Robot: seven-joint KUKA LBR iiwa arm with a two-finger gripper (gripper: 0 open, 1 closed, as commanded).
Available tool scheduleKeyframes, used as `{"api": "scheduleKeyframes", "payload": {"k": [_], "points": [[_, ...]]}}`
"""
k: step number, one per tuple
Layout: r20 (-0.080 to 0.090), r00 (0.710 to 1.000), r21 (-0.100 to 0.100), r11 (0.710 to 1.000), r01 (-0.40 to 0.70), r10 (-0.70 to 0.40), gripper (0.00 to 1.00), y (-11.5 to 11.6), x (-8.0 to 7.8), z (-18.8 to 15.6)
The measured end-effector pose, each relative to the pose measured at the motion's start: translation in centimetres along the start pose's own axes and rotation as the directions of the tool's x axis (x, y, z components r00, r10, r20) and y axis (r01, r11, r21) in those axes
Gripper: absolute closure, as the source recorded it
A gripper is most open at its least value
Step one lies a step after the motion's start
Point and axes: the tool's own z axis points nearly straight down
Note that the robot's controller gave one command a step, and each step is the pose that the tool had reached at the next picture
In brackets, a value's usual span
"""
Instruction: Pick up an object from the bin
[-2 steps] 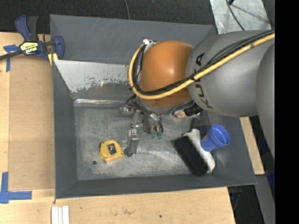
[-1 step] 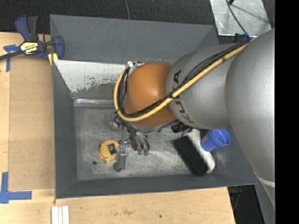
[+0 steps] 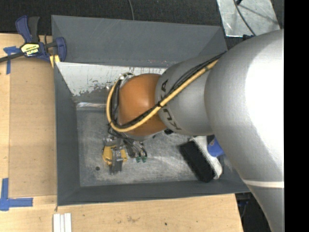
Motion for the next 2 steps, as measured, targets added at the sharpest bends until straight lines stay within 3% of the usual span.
{"api": "scheduleKeyframes", "payload": {"k": [1, 2], "points": [[0.0, 1.0, 0.0, 1.0, 0.0, 0.0, 1.0, 0.0, 0.0, 0.0], [-0.005, 1.0, 0.002, 1.0, -0.008, 0.008, 1.0, -2.8, -2.0, -15.1]]}}
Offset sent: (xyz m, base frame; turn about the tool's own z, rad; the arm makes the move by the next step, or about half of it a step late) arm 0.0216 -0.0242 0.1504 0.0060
